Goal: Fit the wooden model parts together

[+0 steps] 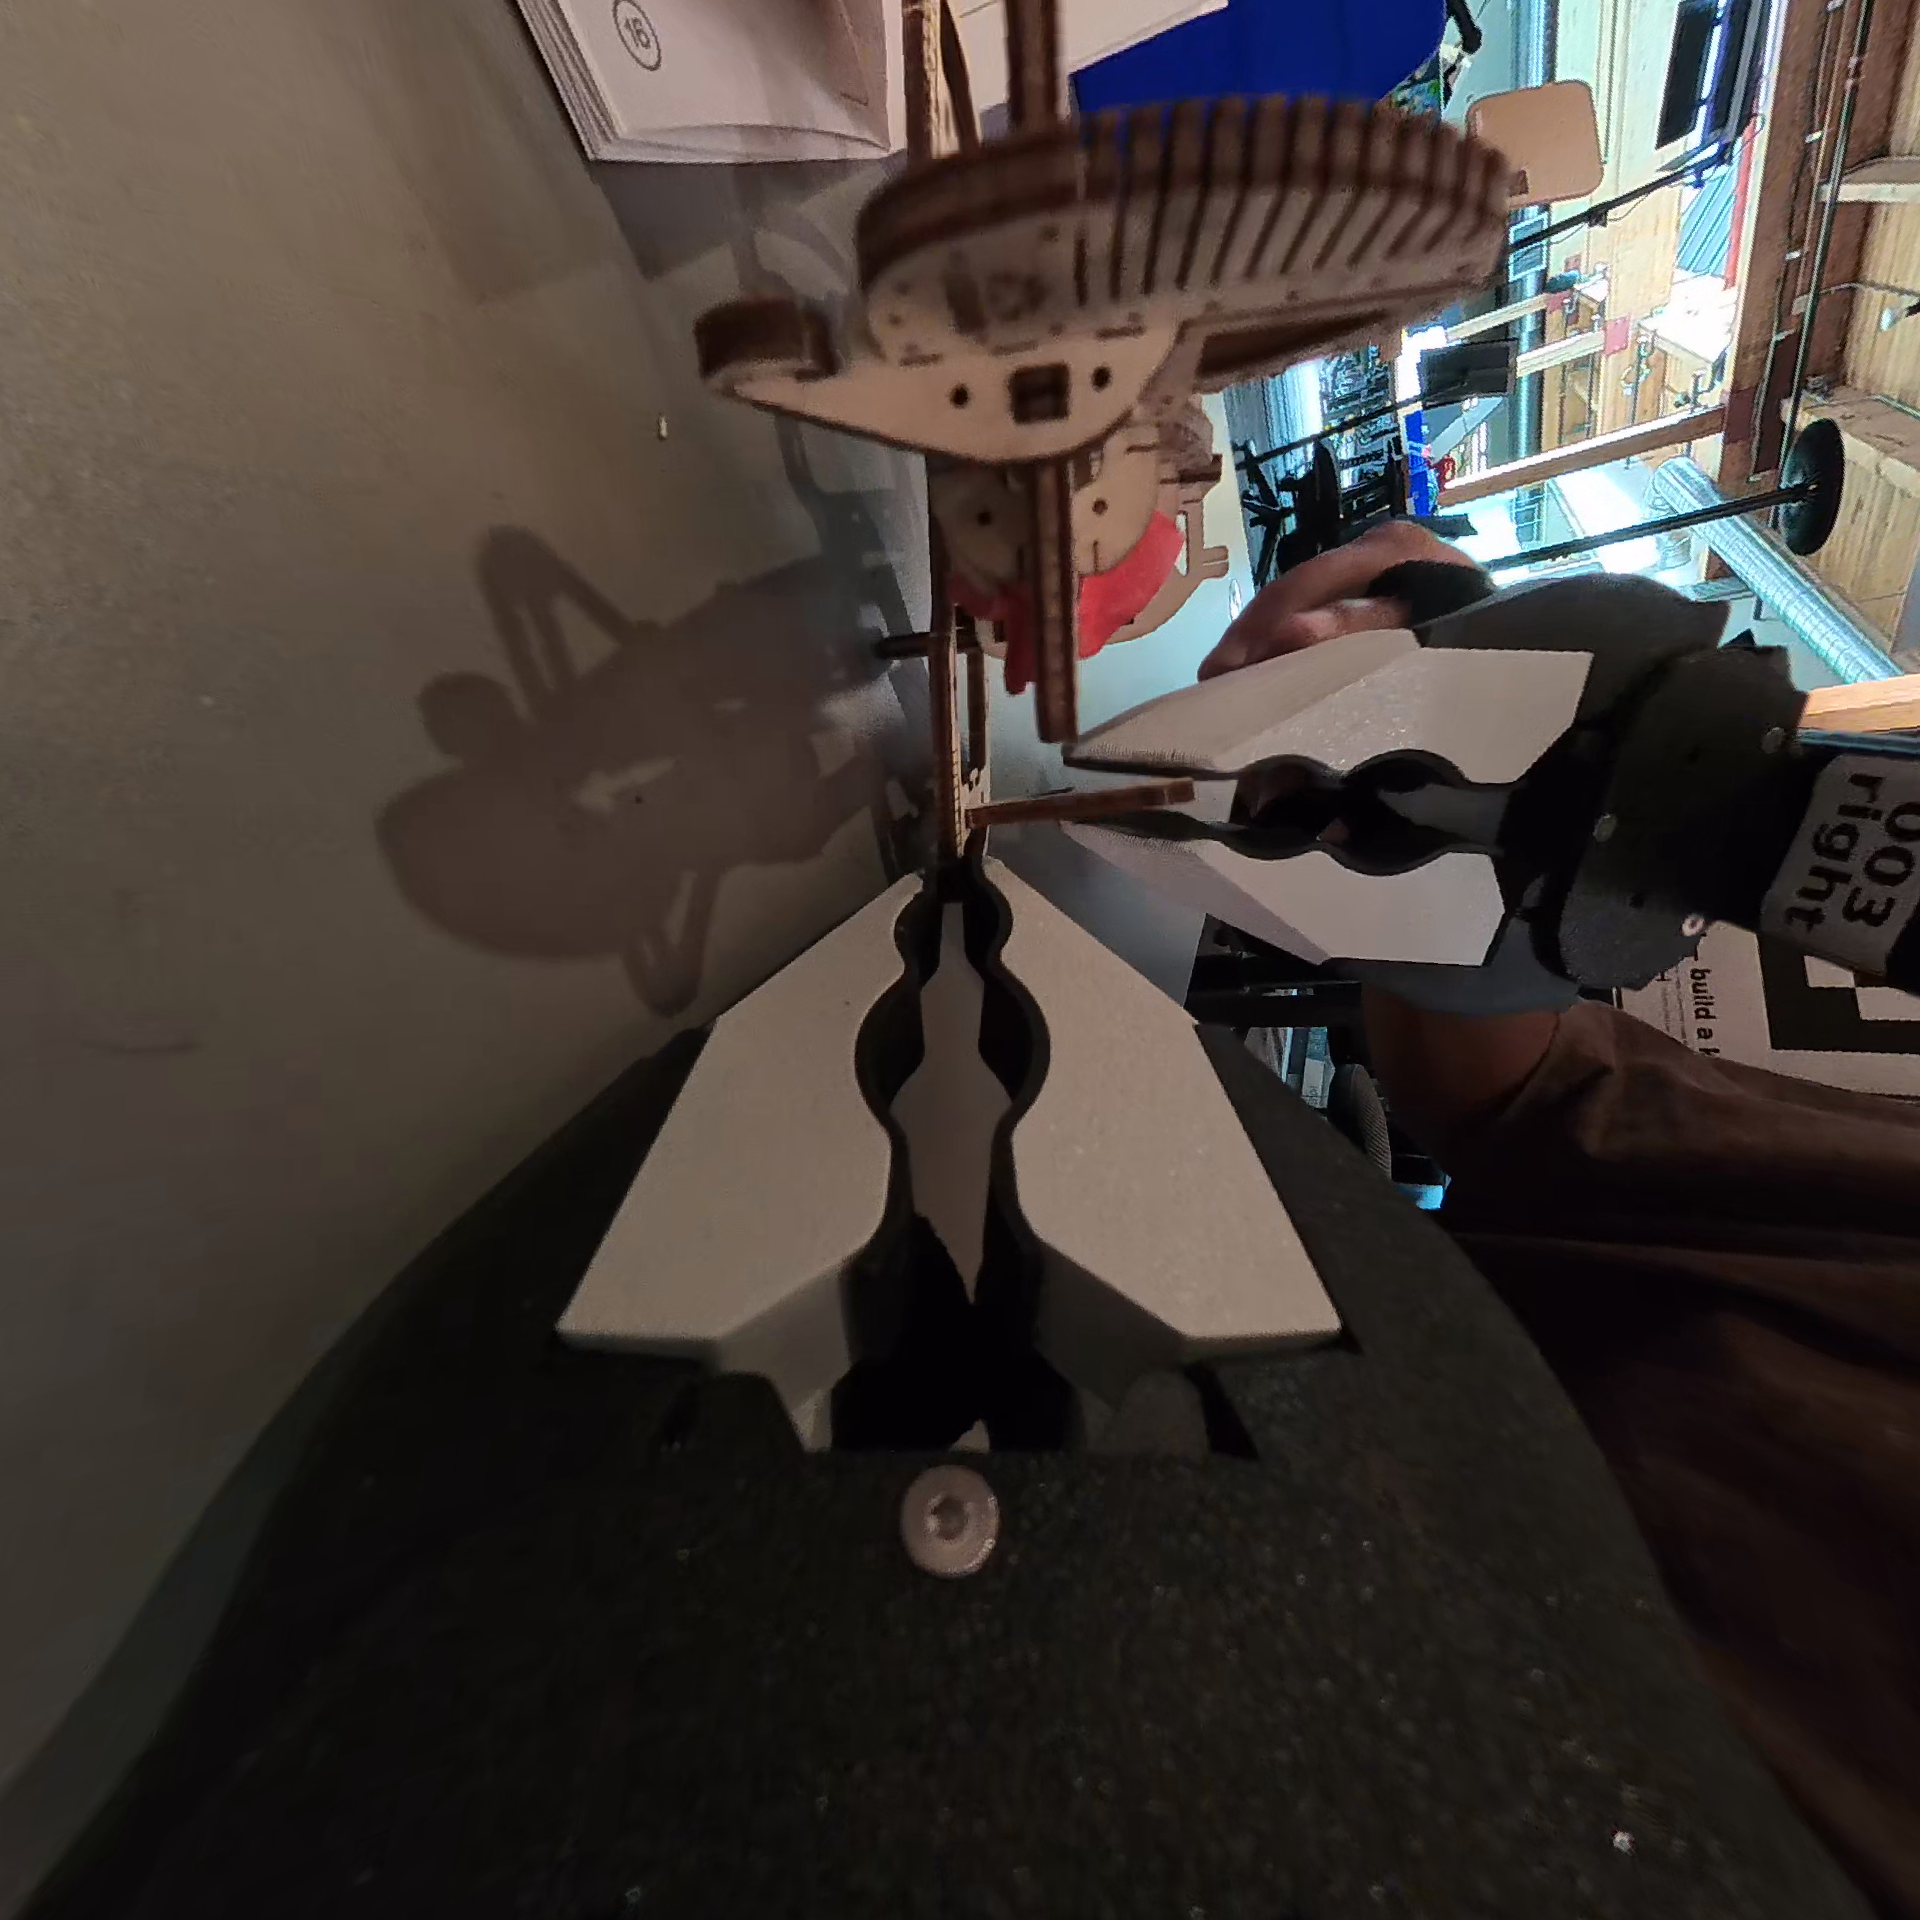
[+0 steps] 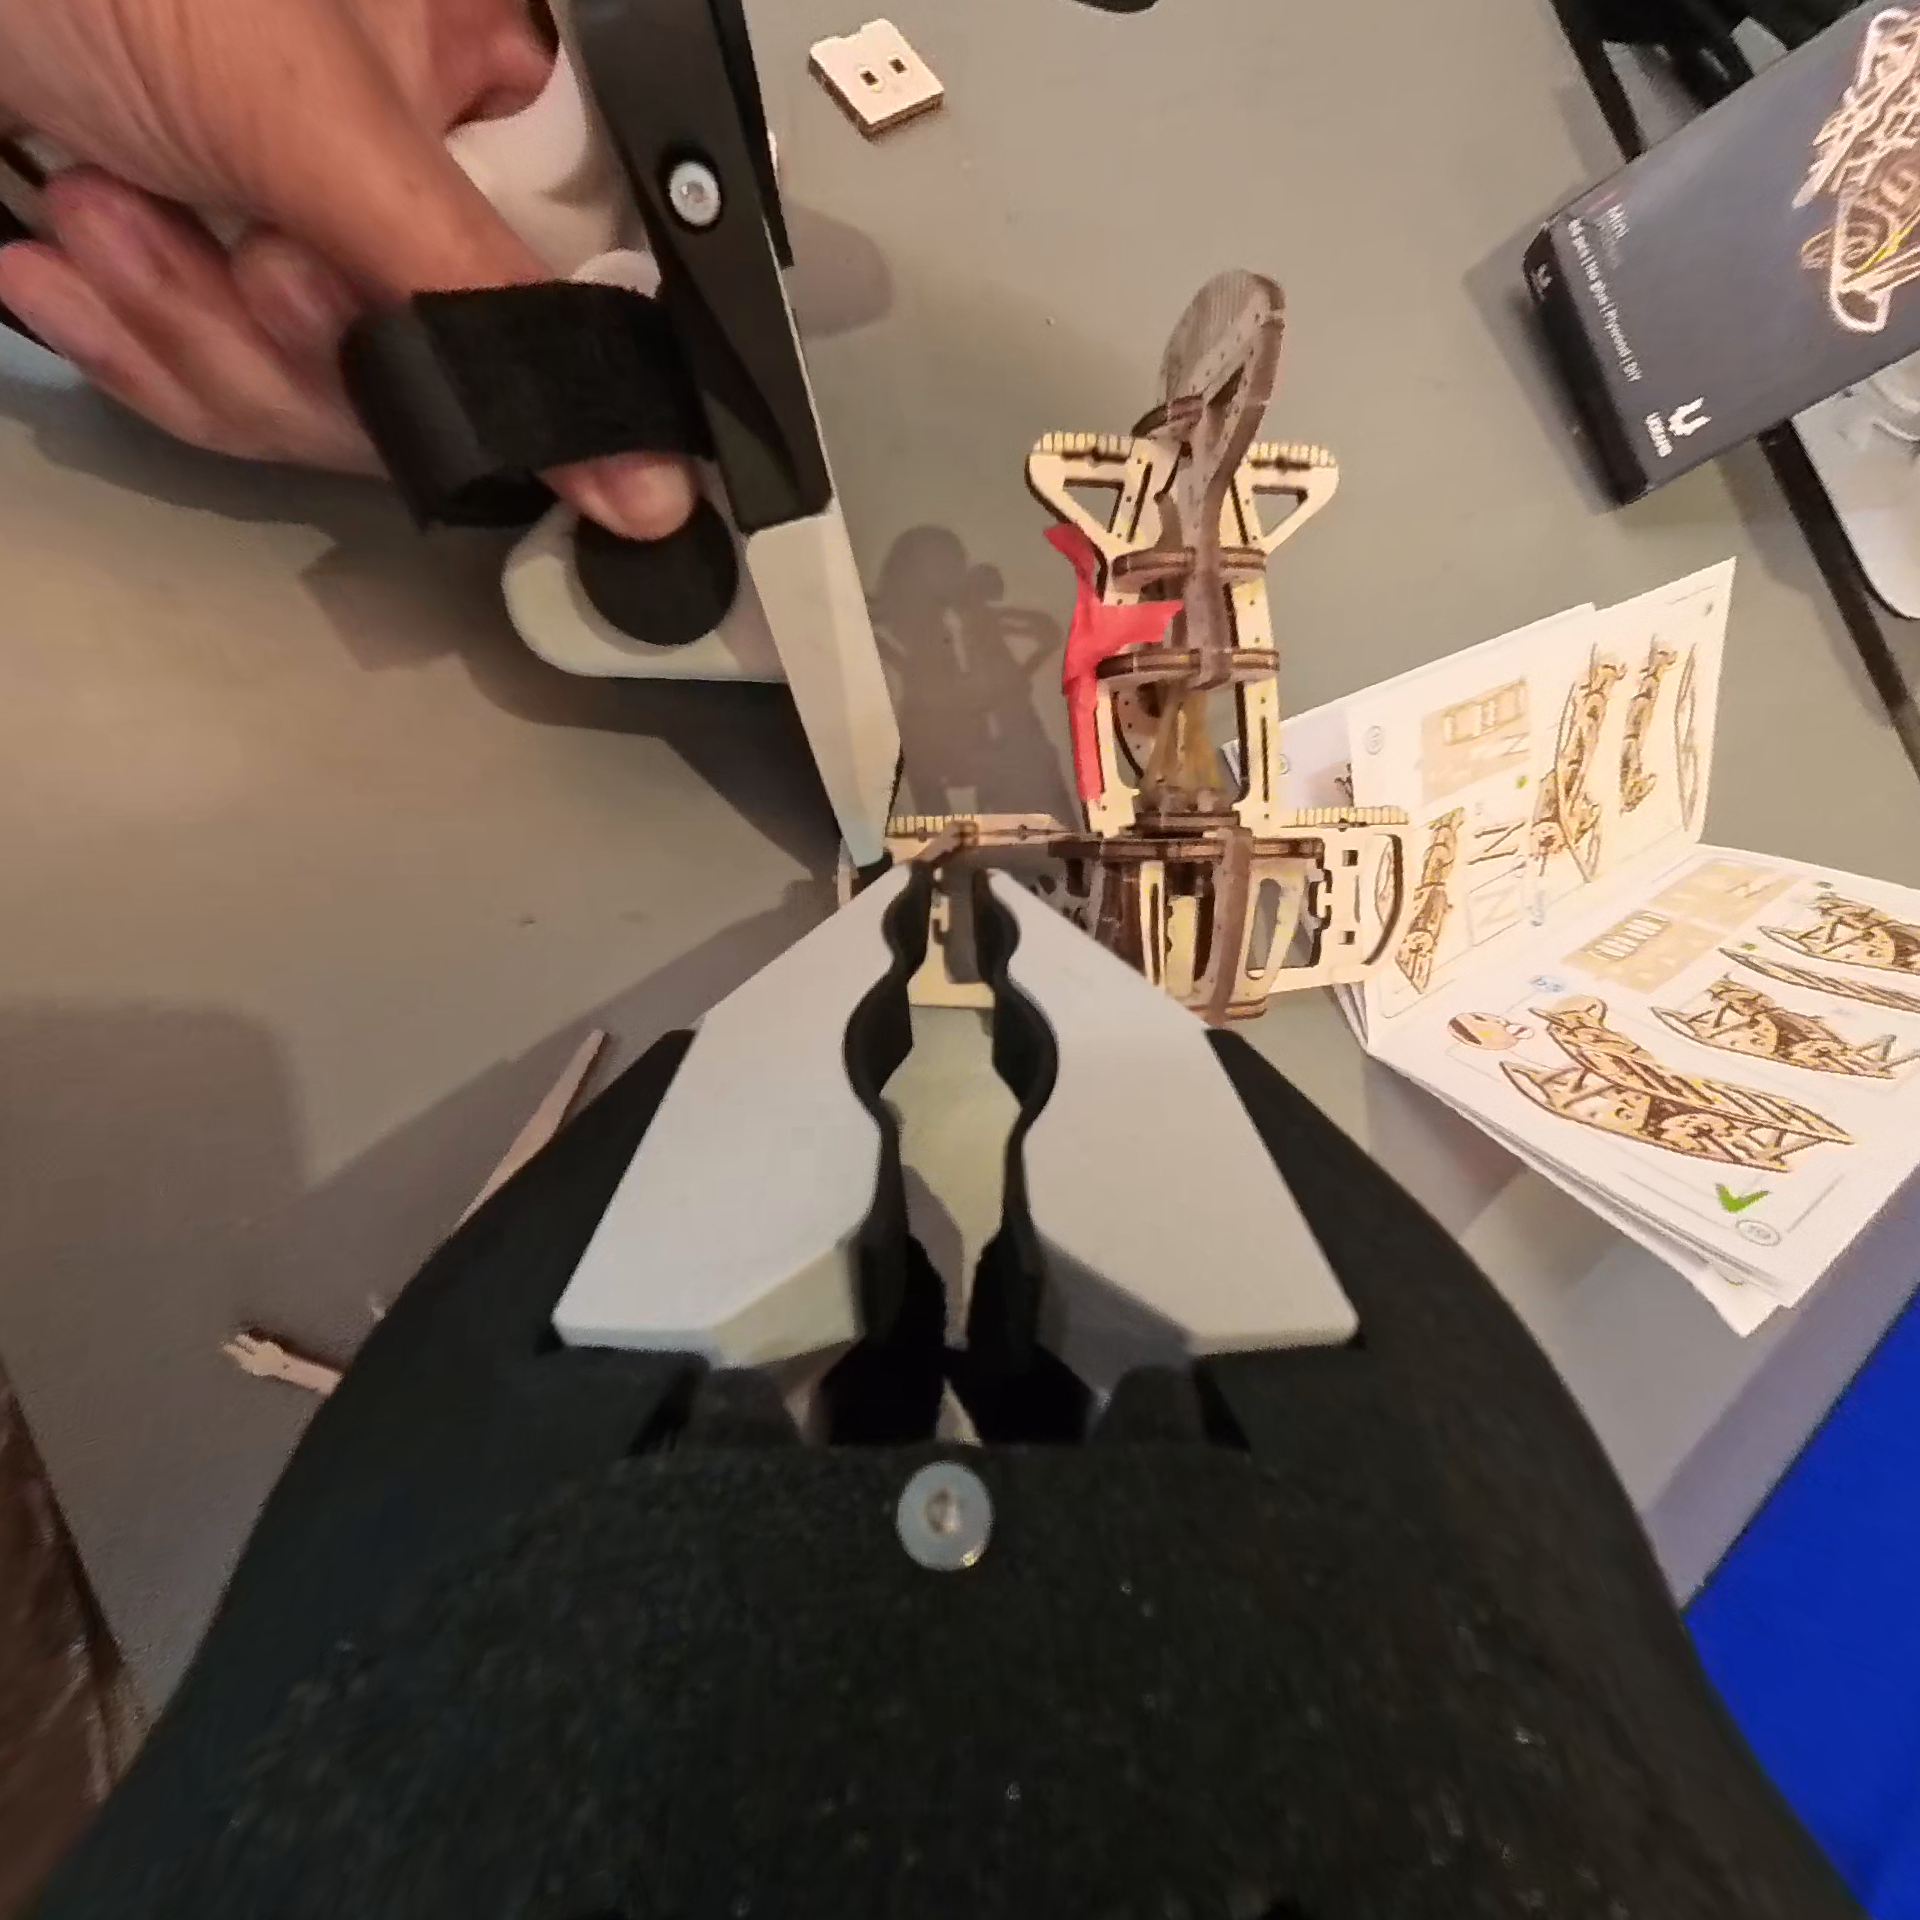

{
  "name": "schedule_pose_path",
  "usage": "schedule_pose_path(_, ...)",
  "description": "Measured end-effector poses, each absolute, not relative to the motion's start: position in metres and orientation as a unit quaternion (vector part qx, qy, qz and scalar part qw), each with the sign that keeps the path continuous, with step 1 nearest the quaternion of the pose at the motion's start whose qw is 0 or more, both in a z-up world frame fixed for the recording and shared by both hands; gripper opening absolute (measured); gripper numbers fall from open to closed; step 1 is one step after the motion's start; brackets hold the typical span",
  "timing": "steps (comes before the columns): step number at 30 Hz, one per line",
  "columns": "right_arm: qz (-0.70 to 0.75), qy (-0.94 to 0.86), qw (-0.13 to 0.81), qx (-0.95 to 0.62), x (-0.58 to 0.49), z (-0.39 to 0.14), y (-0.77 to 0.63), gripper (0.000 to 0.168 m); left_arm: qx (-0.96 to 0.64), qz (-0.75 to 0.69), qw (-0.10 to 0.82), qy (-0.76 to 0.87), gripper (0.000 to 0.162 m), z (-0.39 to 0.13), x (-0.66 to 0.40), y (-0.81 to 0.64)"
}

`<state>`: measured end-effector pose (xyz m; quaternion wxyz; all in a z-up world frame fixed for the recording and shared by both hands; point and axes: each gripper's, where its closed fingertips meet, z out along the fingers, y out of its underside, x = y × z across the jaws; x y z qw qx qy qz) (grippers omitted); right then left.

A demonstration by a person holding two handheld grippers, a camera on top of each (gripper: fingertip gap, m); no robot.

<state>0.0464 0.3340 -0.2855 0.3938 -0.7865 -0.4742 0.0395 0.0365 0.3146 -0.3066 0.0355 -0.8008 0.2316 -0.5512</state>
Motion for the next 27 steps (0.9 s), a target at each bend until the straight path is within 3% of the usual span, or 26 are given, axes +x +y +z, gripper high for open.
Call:
schedule_pose_path(14,0.057,-0.494,0.334,-0.801,0.044,-0.292,0.331,0.014,-0.800,-0.553,0.036,0.231,0.001,-0.306,0.037,0.314)
schedule_pose_path(19,0.044,-0.502,0.321,-0.802,0.043,-0.298,0.332,0.004,-0.800,-0.552,0.037,0.232,0.001,-0.306,0.037,0.314)
schedule_pose_path(27,0.061,-0.479,0.288,-0.827,0.044,-0.301,0.331,0.003,-0.805,-0.545,0.038,0.232,0.001,-0.308,0.036,0.314)
